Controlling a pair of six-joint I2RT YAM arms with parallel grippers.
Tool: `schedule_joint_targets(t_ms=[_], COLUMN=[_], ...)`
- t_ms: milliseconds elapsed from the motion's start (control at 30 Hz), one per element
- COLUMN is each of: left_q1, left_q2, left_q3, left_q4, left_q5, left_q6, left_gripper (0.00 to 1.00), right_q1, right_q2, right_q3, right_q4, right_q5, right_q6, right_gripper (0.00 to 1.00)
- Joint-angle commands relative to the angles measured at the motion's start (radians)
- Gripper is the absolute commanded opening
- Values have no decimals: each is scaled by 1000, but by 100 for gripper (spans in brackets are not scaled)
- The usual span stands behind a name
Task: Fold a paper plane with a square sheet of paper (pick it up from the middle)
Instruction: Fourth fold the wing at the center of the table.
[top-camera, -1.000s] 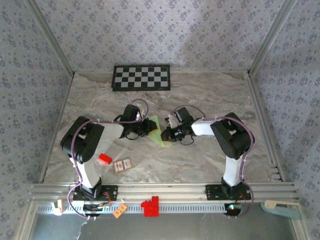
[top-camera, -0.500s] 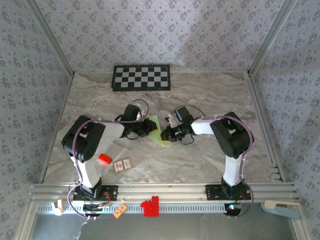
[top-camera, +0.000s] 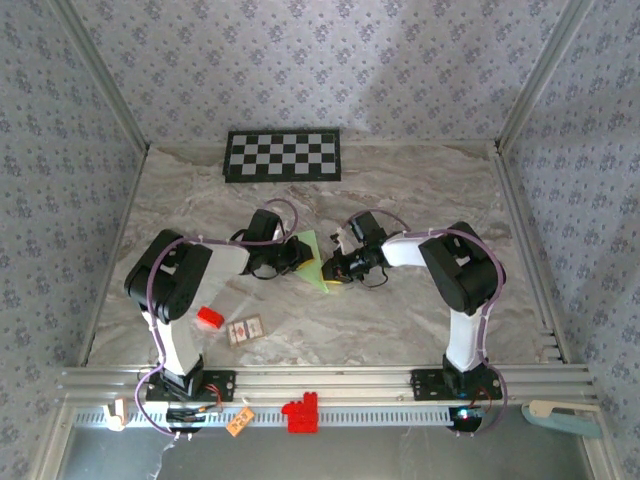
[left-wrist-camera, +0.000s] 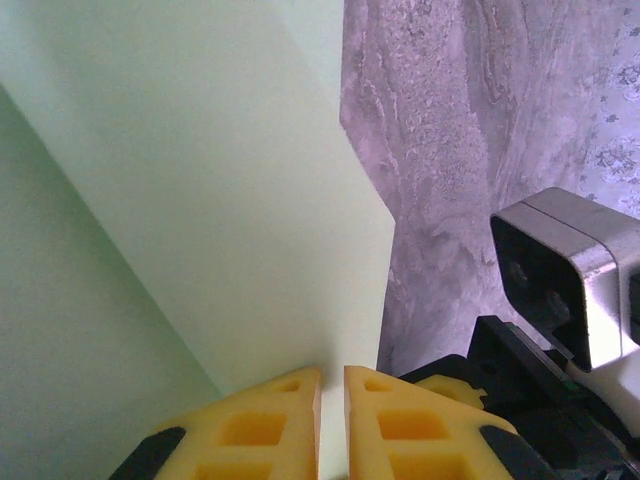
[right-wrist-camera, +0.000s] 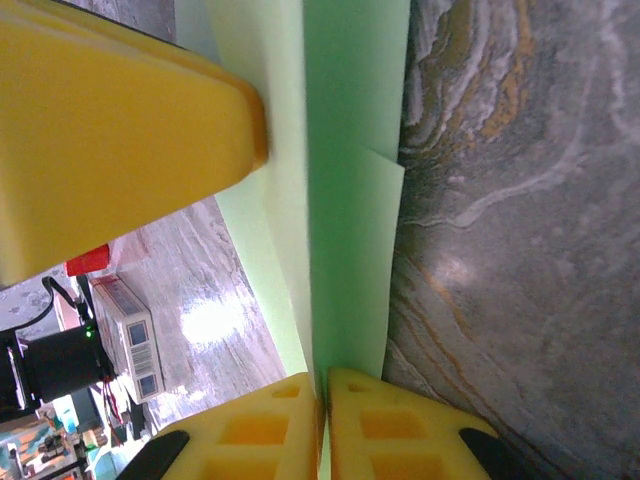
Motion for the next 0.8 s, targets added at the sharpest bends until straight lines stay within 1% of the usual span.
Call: schedule_joint_targets(t_ms=[0,200,433,533,767], left_q1=[-5,-6,-6,-5,-5], left_q2=[16,21,23,23,26], left_q3=[29,31,35,39,43], left_q4=[-26,-32,-27,-28,-30], left_q5=[-13,-16,-6,-3,-2], left_q6=[15,17,18,18,18], left_gripper=[14,14,15,16,16], right_q1=[-8,-8,-10,-9,-5], right_q2=[48,41,-10,-37,-53], right_q3=[-7,-6,-6,6,23], right_q4=[-81,-86,-92,-103,-156], right_q5=[54,52,21,-4,-1], right_q6=[6,4,12,18,-1], right_gripper=[13,14,18,19,20])
